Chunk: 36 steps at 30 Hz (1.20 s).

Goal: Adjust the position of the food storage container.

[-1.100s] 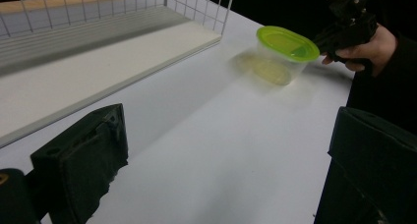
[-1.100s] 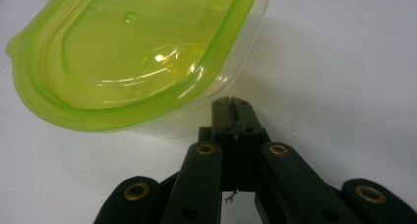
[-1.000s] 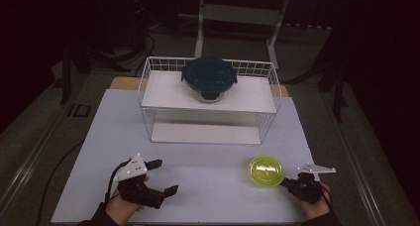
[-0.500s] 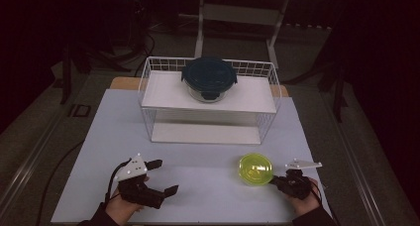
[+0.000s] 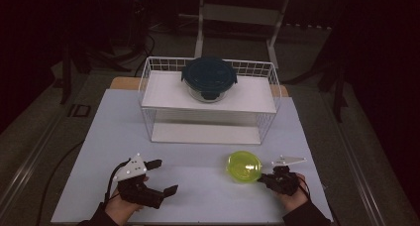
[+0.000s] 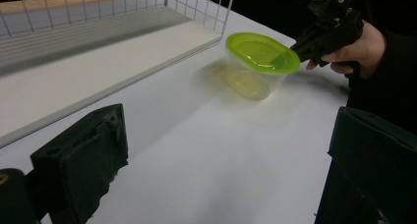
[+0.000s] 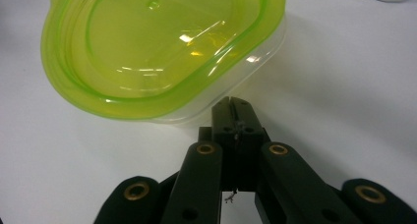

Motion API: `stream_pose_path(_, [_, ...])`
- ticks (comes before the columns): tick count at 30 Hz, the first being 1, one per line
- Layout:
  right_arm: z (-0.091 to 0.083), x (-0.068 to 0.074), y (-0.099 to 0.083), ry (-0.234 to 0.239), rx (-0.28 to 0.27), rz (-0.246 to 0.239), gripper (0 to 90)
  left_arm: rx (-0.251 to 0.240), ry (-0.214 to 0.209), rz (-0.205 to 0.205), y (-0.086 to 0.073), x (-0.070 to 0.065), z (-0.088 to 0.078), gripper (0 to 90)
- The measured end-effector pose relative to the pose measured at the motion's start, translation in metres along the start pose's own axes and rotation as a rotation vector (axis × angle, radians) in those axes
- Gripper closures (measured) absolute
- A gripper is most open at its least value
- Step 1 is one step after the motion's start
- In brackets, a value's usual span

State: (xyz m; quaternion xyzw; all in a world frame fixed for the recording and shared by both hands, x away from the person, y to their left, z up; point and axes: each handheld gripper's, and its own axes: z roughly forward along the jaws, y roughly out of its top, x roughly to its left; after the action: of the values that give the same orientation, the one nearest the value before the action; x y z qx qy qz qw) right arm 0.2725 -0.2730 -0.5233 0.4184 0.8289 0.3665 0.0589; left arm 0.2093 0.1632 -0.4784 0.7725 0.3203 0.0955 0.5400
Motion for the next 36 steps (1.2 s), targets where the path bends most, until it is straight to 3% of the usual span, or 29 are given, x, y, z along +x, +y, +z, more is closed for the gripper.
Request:
stream_pose_path(22, [0.032,0.011,0.028,0.026,0.015,-0.038,90.0,-0.004,-0.002,0.004,0.000,0.000,-0.001,0.9])
stream_pose_path(36, [0.052,0.026,0.045,0.057,0.025,-0.076,90.0,-0.004,-0.004,0.004,0.000,-0.001,-0.001,0.9])
